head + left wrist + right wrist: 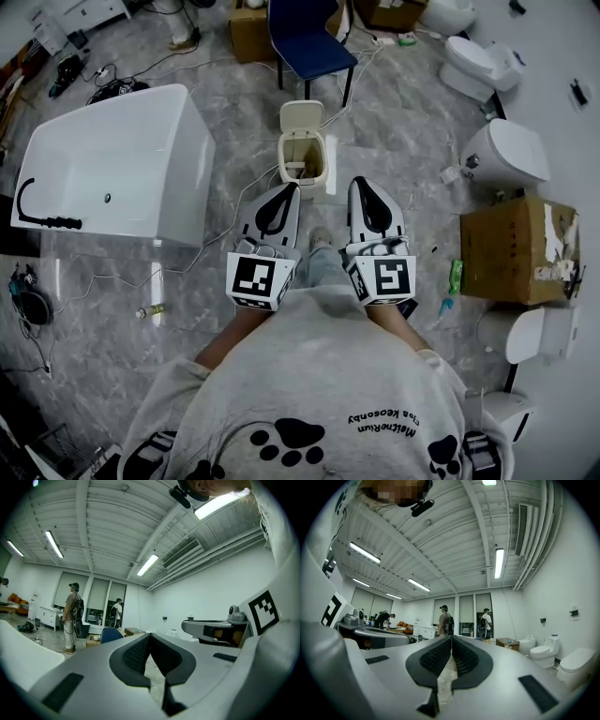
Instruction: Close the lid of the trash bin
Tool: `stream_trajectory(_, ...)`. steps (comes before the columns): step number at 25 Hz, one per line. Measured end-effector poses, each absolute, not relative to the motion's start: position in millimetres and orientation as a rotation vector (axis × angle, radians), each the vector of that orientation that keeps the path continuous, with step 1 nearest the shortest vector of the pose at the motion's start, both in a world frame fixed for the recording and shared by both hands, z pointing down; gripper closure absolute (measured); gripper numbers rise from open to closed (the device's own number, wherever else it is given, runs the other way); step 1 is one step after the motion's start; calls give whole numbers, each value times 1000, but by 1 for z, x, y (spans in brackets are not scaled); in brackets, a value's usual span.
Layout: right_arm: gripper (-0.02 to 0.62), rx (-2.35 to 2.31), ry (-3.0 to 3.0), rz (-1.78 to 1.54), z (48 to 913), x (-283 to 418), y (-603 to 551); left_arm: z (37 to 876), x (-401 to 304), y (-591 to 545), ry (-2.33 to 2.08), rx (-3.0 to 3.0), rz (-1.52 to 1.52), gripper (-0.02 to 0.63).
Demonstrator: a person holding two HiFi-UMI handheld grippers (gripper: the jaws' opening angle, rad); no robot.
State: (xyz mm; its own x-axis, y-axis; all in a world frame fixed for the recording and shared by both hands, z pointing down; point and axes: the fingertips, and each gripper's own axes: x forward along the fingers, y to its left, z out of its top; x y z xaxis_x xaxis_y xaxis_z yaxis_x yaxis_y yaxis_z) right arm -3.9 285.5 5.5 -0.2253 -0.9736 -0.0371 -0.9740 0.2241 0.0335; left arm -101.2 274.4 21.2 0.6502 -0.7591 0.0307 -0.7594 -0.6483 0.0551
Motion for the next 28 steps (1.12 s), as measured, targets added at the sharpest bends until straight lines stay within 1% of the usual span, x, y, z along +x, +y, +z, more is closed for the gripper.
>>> stream_trajectory(14, 563, -1738, 2637, 56, 13, 65, 98, 30, -31, 107, -1487, 2665, 13, 586)
stream_trajectory(22, 563, -1638, 2705, 30, 29, 89, 51, 42, -1, 69, -1542, 2626, 32, 586)
stream_trajectory(28, 563, -1610, 2735, -24, 46, 78, 21, 55, -11, 43, -1531, 2600, 62, 586)
